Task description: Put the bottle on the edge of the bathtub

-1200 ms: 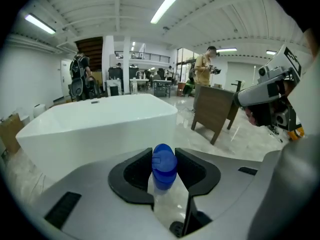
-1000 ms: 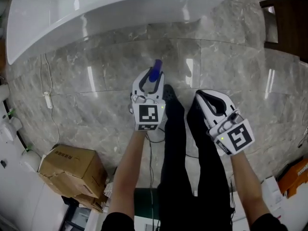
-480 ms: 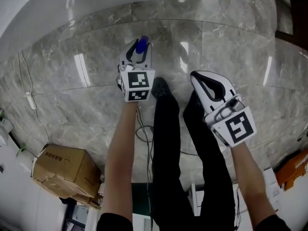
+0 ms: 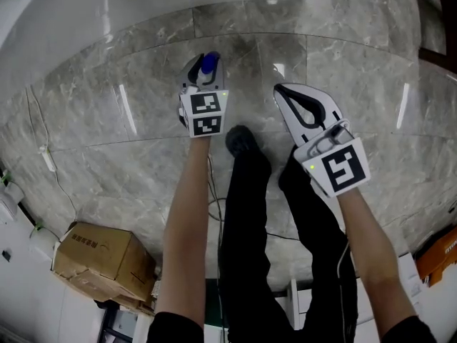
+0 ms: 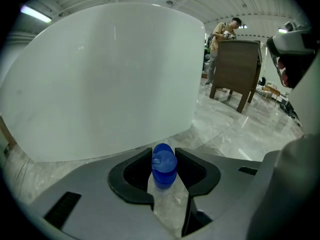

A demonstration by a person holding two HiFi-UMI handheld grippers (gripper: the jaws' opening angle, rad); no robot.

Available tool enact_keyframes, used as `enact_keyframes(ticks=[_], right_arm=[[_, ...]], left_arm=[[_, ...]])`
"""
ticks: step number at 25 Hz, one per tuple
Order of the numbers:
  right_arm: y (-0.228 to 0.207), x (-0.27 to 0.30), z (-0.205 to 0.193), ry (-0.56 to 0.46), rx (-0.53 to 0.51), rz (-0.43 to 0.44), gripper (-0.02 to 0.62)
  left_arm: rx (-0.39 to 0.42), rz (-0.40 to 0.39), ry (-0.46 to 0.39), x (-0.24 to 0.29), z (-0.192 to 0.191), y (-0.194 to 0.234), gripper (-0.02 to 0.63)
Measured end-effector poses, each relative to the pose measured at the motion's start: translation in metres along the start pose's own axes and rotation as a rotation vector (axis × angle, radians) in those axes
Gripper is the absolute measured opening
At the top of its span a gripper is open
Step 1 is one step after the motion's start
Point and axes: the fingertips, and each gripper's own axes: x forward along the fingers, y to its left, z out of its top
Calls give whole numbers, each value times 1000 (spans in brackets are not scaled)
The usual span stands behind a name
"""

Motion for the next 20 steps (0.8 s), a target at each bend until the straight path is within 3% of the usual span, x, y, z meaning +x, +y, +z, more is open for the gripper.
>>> enact_keyframes(ticks=[6, 12, 20], right_arm=[[-6, 14, 3, -46, 4, -21, 13], [-19, 15, -3, -22, 42, -39, 13], [-21, 16, -4, -30, 82, -43, 12]], left_arm=[[-2, 13, 50, 32, -22, 10, 150], [-7, 11, 60, 57, -21, 16, 150], [72, -24, 119, 74, -36, 9, 150]])
